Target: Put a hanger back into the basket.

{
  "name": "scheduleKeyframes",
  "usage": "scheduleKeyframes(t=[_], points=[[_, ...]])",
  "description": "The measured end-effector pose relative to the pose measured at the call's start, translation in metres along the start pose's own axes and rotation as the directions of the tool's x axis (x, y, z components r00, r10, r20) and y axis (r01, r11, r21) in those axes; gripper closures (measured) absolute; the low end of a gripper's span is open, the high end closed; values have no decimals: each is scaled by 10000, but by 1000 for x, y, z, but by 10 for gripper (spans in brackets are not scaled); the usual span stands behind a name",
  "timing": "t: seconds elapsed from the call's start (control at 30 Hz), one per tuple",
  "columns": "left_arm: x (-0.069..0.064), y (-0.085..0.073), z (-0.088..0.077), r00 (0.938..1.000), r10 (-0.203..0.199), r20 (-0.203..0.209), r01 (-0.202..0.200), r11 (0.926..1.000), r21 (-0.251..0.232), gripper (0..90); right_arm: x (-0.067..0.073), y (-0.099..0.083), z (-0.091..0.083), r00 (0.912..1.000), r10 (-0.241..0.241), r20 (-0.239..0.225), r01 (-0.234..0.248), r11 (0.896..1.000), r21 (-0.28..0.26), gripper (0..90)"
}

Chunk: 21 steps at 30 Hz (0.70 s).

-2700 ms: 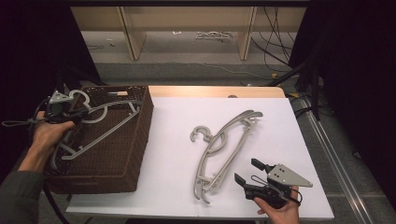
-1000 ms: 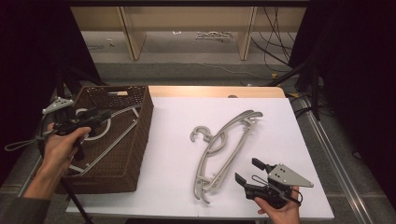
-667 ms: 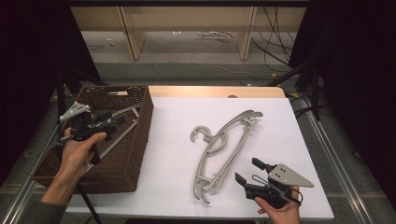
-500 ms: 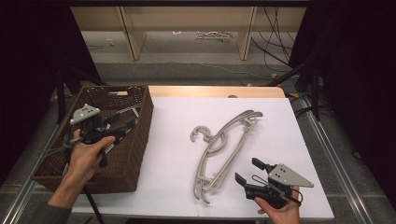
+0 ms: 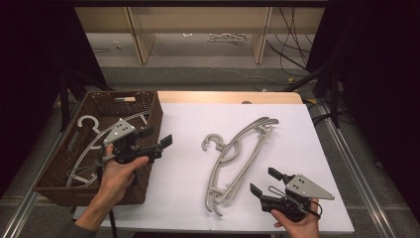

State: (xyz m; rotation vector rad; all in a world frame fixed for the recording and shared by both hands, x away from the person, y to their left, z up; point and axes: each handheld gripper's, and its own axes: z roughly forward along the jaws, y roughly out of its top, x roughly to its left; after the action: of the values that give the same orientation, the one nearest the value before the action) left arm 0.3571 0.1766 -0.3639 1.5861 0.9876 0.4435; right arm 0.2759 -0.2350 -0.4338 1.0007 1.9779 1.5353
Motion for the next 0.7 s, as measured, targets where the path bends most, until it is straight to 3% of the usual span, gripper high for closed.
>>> scheduleKeyframes(t=[0.17,0.4,0.47,0.57,0.7], points=[[-13,-10,10,9992,223,320,-238,9987,458,217,0,0,0,10000,65,-73,-65,10000,32,214],[-26,-19,27,9979,465,459,-508,9941,961,217,-1,0,-1,9999,65,-106,-64,9999,90,214],[-28,-21,30,9972,640,377,-671,9940,861,217,-2,0,-1,10000,48,-45,-48,10000,-9,214],[-32,-25,33,9921,1208,331,-1226,9907,594,217,-2,0,-1,10000,52,-17,-52,9999,-109,213],[-37,-35,34,9896,1342,525,-1362,9900,364,204,-1,1,-2,10000,28,-85,-28,10000,70,213]])
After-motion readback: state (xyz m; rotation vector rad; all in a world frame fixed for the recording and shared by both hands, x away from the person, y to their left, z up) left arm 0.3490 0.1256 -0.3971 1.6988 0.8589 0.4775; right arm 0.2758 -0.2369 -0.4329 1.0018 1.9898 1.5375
